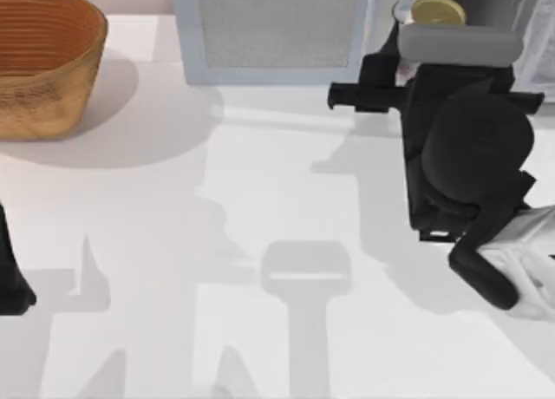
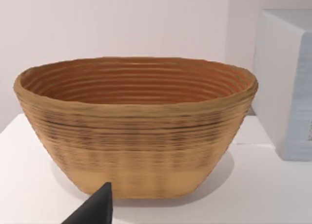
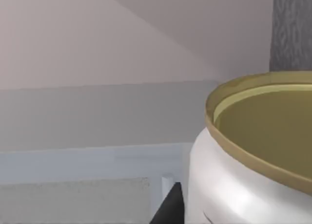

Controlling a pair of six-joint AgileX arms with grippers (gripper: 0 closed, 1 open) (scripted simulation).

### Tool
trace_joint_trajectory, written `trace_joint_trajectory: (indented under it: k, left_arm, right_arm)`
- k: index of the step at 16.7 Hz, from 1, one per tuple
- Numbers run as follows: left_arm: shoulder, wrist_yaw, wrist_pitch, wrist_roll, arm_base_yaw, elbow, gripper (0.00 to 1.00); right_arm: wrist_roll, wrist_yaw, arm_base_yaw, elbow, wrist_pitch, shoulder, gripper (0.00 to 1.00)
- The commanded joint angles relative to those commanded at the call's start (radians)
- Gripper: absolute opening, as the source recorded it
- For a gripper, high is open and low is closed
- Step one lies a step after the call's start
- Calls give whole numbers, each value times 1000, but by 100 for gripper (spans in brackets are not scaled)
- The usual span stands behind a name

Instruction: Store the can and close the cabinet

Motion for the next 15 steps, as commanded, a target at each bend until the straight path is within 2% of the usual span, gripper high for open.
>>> trace_joint_trajectory:
  k: [5, 15]
  left_arm:
    - [0, 0, 0, 0, 0, 0, 100]
    - [0, 0, 0, 0, 0, 0, 100]
  right_arm:
    - [-27, -140, -139, -107, -169, -320, 0]
    - [-4, -527, -482, -498, -717, -1144, 0]
